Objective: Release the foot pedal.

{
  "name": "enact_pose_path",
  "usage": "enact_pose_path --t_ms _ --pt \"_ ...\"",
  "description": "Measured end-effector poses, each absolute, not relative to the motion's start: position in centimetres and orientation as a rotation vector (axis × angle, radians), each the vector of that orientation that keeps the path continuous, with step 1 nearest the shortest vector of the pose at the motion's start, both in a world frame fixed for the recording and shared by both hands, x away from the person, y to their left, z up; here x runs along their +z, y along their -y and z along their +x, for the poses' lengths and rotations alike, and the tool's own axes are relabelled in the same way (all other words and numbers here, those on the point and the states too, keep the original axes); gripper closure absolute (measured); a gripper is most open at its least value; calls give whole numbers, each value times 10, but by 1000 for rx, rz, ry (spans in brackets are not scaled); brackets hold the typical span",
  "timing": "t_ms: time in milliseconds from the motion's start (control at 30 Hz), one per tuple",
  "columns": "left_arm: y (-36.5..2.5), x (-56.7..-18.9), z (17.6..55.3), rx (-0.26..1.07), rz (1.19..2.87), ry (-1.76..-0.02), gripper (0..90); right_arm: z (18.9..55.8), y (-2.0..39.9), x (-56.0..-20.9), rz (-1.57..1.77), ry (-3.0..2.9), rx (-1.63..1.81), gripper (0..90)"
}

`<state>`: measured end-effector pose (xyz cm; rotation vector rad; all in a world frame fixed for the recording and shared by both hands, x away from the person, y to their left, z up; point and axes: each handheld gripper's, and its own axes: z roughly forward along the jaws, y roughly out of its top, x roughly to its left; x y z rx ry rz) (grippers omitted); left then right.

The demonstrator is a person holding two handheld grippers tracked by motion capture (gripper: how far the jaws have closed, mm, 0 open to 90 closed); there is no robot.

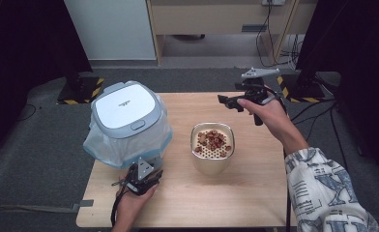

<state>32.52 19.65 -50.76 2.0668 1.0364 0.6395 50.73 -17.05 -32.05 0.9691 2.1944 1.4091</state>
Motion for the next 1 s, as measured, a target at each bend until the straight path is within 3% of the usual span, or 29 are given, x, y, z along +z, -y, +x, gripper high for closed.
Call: enact_pose_path --t_ms 1000 --pt "-201 -506 325 559 2028 -1013 329 473 248 -419 1318 -1985 1225 113"
